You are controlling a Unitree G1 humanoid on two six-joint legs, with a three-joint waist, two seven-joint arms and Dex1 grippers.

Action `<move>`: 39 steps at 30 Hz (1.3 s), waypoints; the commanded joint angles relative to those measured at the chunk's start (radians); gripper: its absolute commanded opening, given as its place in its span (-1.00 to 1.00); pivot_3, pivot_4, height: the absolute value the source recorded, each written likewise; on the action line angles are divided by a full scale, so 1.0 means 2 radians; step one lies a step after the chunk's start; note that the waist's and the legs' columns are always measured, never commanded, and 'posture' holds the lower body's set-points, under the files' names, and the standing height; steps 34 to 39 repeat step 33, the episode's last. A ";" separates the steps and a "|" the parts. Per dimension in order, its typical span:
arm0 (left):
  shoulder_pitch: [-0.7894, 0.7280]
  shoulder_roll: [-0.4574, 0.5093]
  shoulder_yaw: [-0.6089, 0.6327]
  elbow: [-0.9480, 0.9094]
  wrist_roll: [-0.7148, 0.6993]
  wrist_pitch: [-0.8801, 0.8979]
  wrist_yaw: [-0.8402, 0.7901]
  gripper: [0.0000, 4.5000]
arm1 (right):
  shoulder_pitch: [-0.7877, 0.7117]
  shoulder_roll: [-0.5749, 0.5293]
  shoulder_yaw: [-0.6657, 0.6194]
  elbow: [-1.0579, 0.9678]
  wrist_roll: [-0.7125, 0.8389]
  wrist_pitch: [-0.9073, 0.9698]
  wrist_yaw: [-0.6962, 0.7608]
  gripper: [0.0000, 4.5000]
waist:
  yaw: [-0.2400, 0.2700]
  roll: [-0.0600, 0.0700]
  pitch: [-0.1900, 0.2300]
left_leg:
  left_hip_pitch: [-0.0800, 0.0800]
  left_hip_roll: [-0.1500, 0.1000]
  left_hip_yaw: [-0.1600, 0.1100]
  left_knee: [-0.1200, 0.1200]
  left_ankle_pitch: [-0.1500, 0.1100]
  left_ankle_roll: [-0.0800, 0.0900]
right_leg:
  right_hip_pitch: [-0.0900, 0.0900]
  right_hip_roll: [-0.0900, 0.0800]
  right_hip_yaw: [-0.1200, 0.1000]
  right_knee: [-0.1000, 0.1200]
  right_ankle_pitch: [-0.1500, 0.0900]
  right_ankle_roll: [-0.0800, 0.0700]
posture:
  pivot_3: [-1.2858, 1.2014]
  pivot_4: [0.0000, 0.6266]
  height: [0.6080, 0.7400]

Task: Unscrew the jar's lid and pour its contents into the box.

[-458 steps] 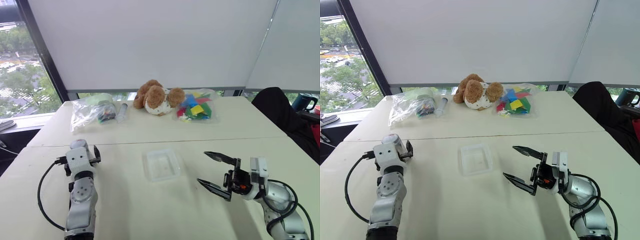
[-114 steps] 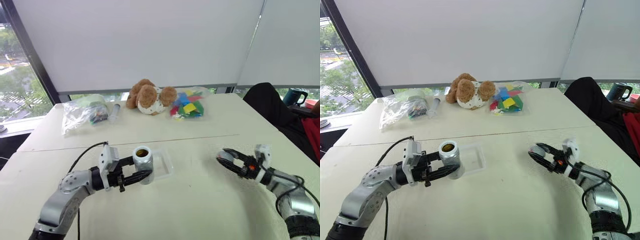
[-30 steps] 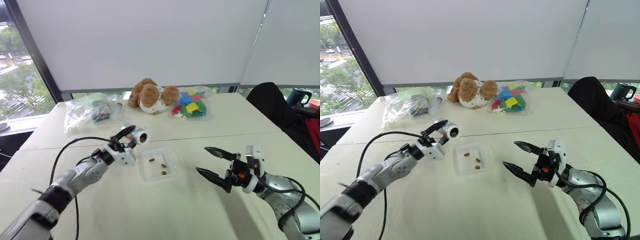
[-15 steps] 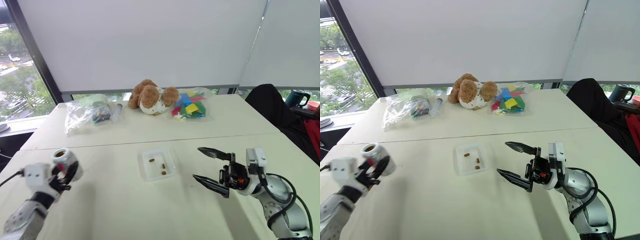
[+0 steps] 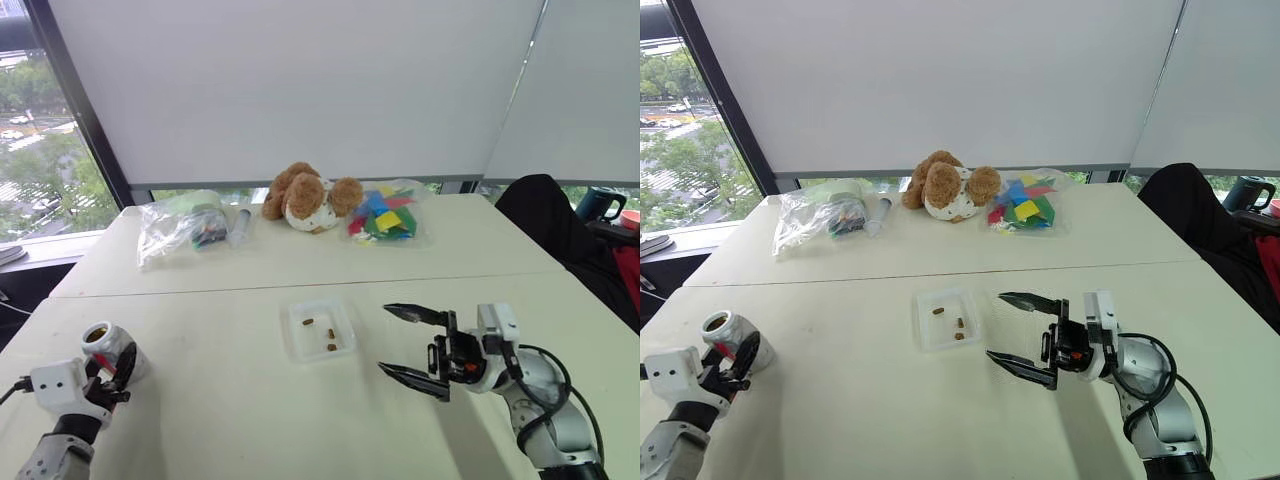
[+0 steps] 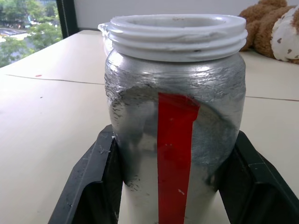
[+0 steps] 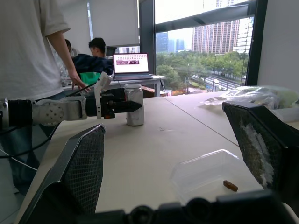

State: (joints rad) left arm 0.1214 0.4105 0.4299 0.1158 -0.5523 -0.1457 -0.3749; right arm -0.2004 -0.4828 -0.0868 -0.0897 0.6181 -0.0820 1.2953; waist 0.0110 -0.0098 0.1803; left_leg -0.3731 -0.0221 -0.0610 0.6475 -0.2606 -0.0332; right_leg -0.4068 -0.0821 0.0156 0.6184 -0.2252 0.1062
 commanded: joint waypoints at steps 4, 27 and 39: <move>0.009 0.003 0.017 -0.007 0.005 -0.001 -0.025 0.97 | 0.009 -0.011 -0.016 -0.015 0.004 -0.005 -0.002 1.00 | 0.000 0.000 0.000 | 0.000 0.000 0.000 0.000 0.000 0.000 | 0.000 0.000 0.000 0.000 0.000 0.000 | 0.03 -0.52 1.00; 0.237 0.178 0.061 -0.079 0.084 -0.070 -0.287 0.97 | 0.146 -0.131 -0.138 -0.051 0.025 0.013 0.025 1.00 | 0.000 -0.001 0.000 | -0.001 0.003 0.002 -0.001 -0.003 0.000 | -0.001 -0.003 0.000 -0.004 -0.002 -0.002 | 0.03 -0.52 1.00; 0.232 0.178 0.054 -0.163 0.057 -0.035 -0.299 0.97 | 0.140 -0.145 -0.142 -0.039 0.013 0.012 0.029 1.00 | 0.001 -0.001 0.000 | -0.001 0.003 0.001 -0.001 -0.003 0.000 | -0.001 -0.003 0.001 -0.004 -0.003 0.000 | 0.03 -0.52 1.00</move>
